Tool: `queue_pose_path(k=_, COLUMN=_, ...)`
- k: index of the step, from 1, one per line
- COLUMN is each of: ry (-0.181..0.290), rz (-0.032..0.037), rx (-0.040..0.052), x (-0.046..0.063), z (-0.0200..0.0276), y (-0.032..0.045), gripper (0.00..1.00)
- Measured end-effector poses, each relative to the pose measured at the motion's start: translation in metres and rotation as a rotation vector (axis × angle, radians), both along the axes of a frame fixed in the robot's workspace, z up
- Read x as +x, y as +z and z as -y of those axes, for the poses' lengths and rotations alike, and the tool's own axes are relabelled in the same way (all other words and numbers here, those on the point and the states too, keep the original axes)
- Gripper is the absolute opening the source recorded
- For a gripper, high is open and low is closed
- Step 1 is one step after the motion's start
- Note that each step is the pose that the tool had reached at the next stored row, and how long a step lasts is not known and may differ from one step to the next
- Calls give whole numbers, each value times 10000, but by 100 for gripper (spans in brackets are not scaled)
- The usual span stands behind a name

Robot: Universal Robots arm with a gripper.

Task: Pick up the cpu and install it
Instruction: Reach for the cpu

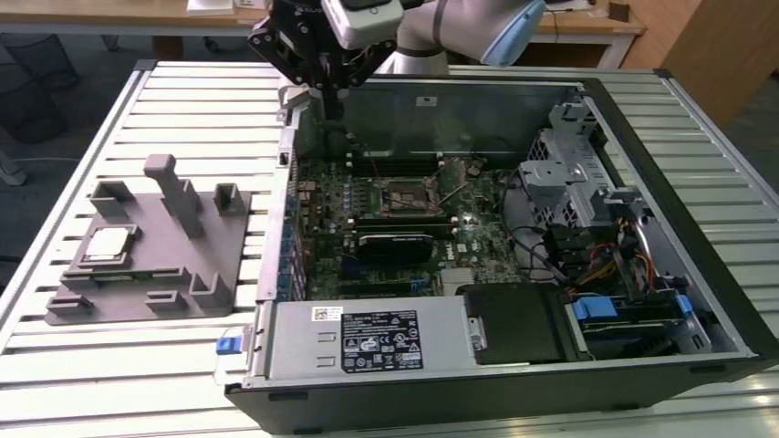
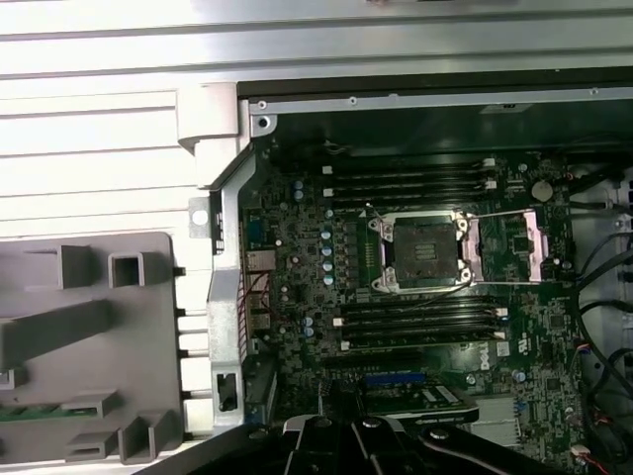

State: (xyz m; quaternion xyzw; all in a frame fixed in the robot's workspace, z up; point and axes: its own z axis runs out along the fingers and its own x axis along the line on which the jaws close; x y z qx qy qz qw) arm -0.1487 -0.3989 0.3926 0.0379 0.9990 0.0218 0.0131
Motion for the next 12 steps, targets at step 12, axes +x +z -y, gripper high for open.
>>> queue_pose_path(k=12, ry=1, rz=0, rx=-1, x=-81, z=0, y=-4, gripper=11)
